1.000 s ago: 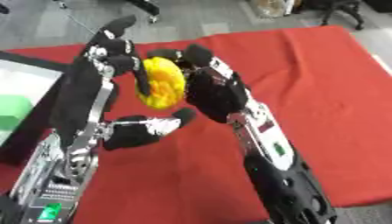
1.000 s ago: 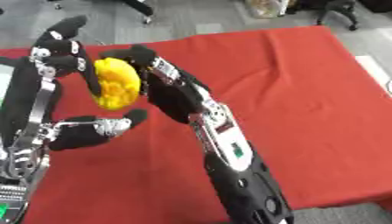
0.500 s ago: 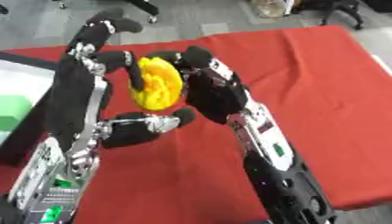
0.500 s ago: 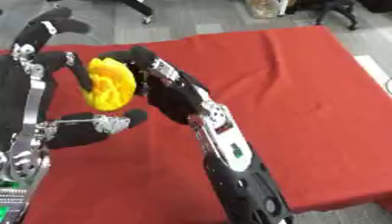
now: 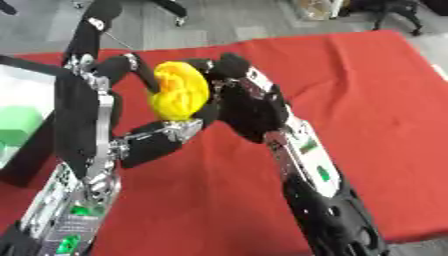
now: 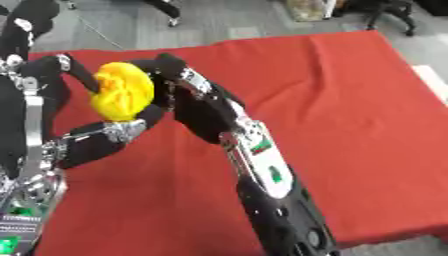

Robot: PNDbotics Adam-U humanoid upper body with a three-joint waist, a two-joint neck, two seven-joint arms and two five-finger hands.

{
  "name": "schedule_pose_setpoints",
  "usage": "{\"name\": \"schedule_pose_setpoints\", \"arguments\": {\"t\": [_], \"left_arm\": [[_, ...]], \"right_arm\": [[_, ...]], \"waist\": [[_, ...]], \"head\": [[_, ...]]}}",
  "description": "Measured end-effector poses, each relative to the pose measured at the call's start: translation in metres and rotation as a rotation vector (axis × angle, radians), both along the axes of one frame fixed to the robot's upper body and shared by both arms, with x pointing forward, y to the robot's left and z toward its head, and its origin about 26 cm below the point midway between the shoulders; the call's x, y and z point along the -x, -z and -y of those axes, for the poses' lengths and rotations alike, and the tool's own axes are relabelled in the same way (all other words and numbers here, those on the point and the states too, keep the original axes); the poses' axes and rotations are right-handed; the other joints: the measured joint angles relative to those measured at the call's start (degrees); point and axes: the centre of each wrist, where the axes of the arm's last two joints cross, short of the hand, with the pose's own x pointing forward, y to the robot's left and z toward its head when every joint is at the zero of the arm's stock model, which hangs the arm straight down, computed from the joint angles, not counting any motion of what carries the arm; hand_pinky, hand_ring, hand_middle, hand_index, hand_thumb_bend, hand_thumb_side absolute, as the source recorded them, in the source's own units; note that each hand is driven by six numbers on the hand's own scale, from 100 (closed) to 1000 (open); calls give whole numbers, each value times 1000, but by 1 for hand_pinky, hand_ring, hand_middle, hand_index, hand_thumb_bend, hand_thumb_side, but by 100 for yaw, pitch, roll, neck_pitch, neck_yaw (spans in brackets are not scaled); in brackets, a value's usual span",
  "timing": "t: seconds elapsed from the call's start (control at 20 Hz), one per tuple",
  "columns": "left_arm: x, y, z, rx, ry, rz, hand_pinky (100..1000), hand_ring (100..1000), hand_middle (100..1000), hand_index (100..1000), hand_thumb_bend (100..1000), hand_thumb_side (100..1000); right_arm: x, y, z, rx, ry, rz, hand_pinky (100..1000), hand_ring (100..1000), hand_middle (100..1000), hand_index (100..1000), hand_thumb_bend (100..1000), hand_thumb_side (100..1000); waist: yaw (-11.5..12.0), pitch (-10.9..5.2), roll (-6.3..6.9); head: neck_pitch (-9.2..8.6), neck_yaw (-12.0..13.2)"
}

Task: Pick up the objects with one hand, pass them to the other hand, and then place them into the box on the other side of the table.

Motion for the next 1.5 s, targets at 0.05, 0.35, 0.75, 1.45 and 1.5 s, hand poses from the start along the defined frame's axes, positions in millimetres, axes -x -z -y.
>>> {"name": "schedule_pose_setpoints", "arguments": {"t": [0.05,0.35,0.75,1.45,1.5], "left_arm": [[0,-1,0,0,1,1,822,851,892,944,734,305],[0,-1,4,-38,36,-13,760,793,850,892,477,226],[3,-2,11,-182,258,-22,626,621,662,702,100,100],[4,-12,15,-224,402,-51,337,329,266,106,100,100],[4,-12,15,-224,402,-52,329,322,252,100,100,100]], "right_arm": [[0,0,0,0,0,0,822,788,701,827,295,848],[0,0,0,0,-1,2,820,788,699,824,295,848],[1,-1,0,-2,-4,10,818,787,698,822,294,850],[1,-1,-1,5,-10,13,816,787,700,820,299,850],[1,-1,-1,5,-10,13,816,787,702,820,299,849]], "waist": [[0,0,0],[-3,0,0],[-19,0,0],[-35,0,0],[-34,0,0]], "head": [[0,3],[0,15],[0,16],[0,14],[0,14]]}}
